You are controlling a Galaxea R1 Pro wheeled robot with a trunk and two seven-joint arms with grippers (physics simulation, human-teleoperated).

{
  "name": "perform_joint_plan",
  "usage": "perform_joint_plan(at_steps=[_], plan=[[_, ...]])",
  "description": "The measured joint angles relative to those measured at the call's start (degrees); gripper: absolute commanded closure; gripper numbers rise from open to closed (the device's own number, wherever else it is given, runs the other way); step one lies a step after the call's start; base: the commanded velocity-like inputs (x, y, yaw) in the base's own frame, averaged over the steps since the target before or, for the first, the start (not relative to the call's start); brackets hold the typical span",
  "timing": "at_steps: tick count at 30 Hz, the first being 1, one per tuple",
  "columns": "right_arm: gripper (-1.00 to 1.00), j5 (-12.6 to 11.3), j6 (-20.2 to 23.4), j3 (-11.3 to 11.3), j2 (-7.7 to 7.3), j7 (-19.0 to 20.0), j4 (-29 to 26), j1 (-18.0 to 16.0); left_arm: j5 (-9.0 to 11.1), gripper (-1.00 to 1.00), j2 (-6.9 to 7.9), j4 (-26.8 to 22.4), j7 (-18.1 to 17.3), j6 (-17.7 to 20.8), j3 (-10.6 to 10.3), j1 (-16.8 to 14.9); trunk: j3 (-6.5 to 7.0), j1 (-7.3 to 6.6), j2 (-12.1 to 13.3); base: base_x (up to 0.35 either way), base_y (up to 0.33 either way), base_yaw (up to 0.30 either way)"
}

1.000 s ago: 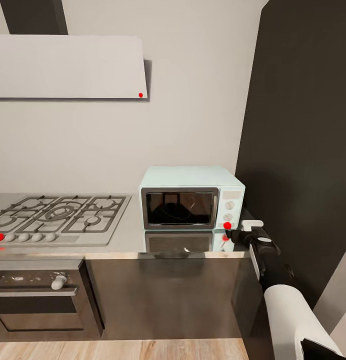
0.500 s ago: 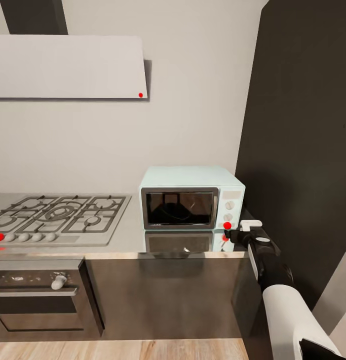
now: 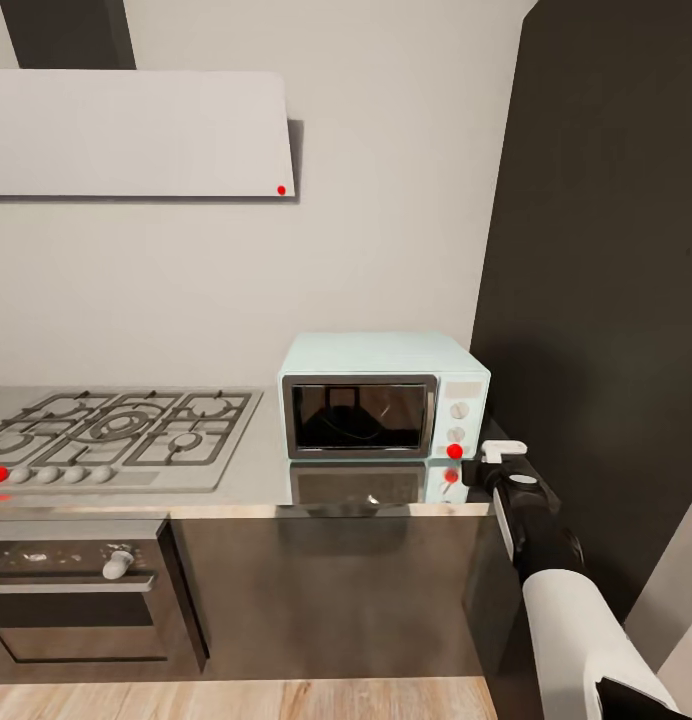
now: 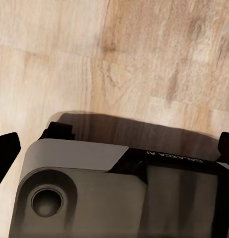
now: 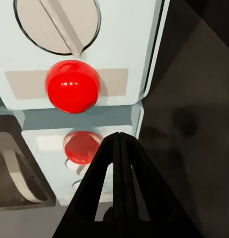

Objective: In the kitchen, take the popcorn bag from the countertop, put it into the microwave, and heat it until the popcorn is cooked so the cooked popcorn ends up inside the bag.

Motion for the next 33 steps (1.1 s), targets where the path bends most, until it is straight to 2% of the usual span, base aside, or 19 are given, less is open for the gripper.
perform_joint_plan(at_steps=[3, 8, 28, 33], plan=[[1.00, 0.2, -0.2, 0.0, 0.85, 0.0, 1.0, 0.0, 0.0, -1.00, 0.00, 0.0, 0.0, -0.1, 0.0, 0.0, 0.00, 0.00, 0.0, 0.000, 0.000, 0.000], [1.00, 0.1, 0.0, 0.0, 1.05, -0.1, 1.2, 0.0, 0.0, -1.00, 0.00, 0.0, 0.0, -0.1, 0.0, 0.0, 0.00, 0.00, 0.0, 0.000, 0.000, 0.000], [1.00, 0.3, 0.0, -0.1, 1.00, 0.0, 1.2, 0.0, 0.0, -1.00, 0.00, 0.0, 0.0, -0.1, 0.0, 0.0, 0.00, 0.00, 0.0, 0.001, 0.017, 0.000], [1.00, 0.3, -0.1, -0.1, 1.01, 0.0, 1.2, 0.0, 0.0, -1.00, 0.10, 0.0, 0.0, -0.1, 0.0, 0.0, 0.00, -0.02, 0.0, 0.165, 0.000, 0.000]])
